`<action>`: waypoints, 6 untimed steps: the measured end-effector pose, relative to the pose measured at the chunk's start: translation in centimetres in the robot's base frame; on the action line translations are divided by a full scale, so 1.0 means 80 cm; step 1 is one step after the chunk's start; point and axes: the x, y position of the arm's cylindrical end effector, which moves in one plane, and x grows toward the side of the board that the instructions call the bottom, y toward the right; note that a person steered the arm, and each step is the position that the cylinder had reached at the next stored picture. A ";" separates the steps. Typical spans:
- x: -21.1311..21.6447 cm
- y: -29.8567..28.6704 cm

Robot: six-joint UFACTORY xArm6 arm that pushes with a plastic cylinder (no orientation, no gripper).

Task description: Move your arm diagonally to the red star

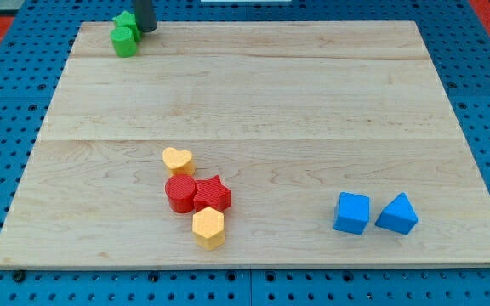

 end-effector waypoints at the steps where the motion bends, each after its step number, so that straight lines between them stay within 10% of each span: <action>1: 0.012 0.018; 3: 0.204 0.235; 6: 0.244 0.321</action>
